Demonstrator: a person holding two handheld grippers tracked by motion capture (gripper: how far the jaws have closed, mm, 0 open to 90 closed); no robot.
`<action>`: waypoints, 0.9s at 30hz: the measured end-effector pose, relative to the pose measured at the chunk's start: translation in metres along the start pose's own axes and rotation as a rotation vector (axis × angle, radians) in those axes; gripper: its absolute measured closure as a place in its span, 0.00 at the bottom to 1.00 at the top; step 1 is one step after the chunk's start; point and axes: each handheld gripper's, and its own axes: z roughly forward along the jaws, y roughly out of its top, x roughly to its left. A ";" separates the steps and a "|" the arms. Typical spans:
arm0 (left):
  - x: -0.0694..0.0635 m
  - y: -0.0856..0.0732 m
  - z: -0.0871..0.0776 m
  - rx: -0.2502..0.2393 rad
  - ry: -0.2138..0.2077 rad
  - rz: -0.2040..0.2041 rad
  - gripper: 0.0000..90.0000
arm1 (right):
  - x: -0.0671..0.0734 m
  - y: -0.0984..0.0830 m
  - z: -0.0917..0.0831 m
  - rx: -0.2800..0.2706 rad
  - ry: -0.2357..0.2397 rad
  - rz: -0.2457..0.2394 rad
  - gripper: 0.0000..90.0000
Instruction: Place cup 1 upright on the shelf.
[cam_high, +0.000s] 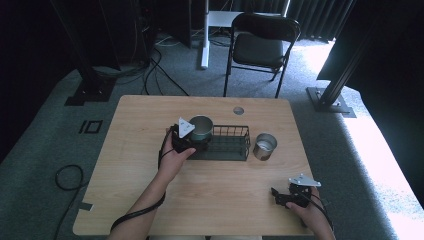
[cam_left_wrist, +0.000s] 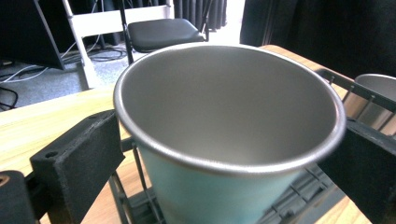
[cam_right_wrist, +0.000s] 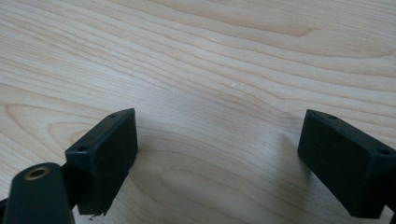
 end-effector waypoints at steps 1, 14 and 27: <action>0.000 -0.001 -0.001 0.006 -0.005 0.006 0.03 | 0.000 0.000 0.000 0.000 0.000 0.000 0.13; 0.006 -0.011 -0.023 0.012 -0.016 0.005 0.03 | 0.000 0.000 0.000 0.000 0.000 0.000 0.13; 0.020 -0.020 -0.046 0.025 -0.003 0.004 0.03 | 0.000 0.000 0.000 0.000 0.000 0.000 0.13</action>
